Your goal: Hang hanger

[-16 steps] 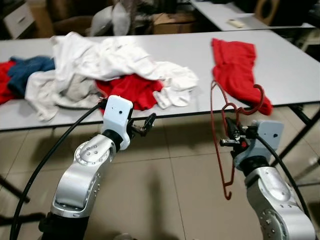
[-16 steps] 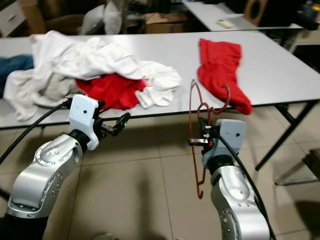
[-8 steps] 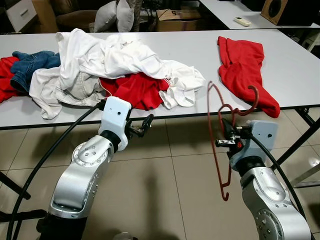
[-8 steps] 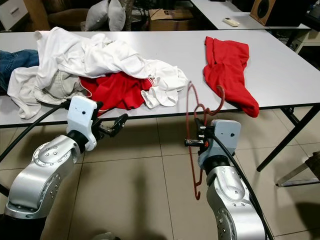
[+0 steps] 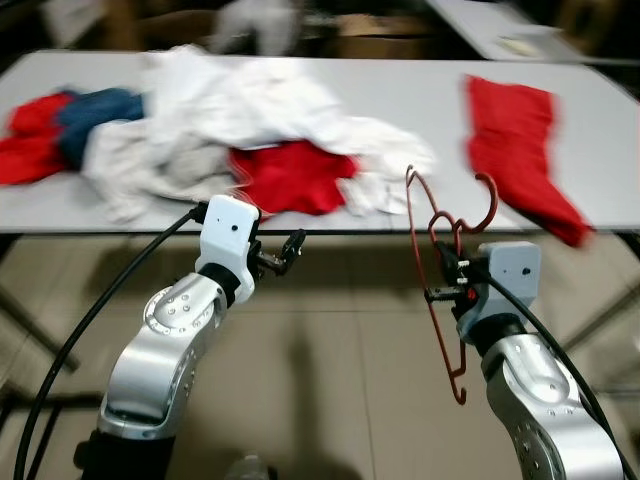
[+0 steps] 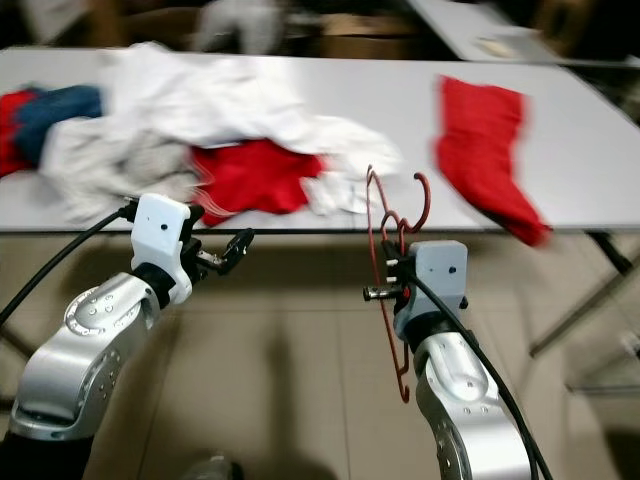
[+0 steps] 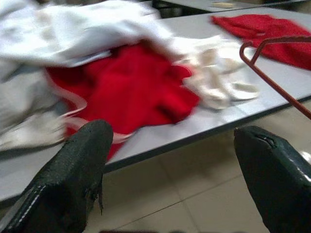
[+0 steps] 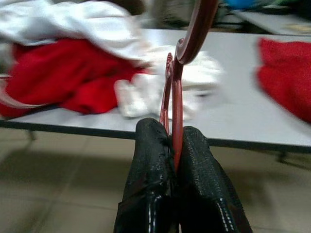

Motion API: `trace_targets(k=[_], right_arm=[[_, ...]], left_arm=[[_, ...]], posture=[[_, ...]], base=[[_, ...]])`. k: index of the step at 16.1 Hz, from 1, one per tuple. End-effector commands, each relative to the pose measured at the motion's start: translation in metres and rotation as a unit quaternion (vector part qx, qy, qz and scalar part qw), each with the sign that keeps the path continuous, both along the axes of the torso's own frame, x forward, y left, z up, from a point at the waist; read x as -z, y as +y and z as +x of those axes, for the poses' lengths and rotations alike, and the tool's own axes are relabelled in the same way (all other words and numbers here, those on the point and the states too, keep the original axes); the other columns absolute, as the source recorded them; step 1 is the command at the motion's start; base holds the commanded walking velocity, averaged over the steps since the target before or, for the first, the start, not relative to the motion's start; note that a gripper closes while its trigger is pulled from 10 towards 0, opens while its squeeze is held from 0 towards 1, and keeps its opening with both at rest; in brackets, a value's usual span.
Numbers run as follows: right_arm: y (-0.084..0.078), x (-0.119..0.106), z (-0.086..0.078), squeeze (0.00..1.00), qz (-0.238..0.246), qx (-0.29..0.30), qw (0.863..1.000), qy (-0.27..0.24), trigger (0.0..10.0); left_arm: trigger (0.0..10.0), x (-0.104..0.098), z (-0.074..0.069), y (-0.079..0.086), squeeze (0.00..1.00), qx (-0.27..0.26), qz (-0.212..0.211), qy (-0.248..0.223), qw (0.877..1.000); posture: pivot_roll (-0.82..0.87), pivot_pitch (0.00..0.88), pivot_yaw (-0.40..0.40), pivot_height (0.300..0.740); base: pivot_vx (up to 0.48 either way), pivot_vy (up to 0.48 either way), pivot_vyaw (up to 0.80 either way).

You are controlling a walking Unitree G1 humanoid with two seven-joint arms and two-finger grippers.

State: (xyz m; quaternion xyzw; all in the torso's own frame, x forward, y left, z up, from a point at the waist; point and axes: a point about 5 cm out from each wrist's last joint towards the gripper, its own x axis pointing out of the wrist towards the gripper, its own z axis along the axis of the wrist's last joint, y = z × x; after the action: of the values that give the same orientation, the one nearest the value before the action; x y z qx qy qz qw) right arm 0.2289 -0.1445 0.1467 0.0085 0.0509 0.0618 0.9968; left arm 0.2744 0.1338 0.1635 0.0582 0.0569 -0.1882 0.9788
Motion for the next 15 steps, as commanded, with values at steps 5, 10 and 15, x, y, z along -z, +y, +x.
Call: trace_targets(k=[5,10,15], right_arm=[[-0.01,-0.002,-0.002,0.0,0.044,0.017,0.999,0.009,10.0],[-0.009,-0.012,0.006,0.0,0.017,-0.006,0.999,-0.029,10.0],[-0.014,-0.016,0.01,0.0,0.023,-0.006,0.999,-0.035,10.0]], left_arm=[[10.0,0.003,-0.003,-0.003,0.82,-0.011,-0.015,0.001,1.0],[10.0,0.001,0.002,-0.001,0.82,-0.026,-0.026,-0.009,0.999],[10.0,0.001,0.004,-0.004,0.82,-0.025,-0.03,-0.015,0.999]], posture=[[-0.02,0.048,-0.025,0.74],[-0.02,0.037,-0.039,0.74],[-0.03,0.035,-0.04,0.74]], base=[[0.241,0.0,0.0],[0.252,0.0,0.0],[0.267,0.0,-0.32]])
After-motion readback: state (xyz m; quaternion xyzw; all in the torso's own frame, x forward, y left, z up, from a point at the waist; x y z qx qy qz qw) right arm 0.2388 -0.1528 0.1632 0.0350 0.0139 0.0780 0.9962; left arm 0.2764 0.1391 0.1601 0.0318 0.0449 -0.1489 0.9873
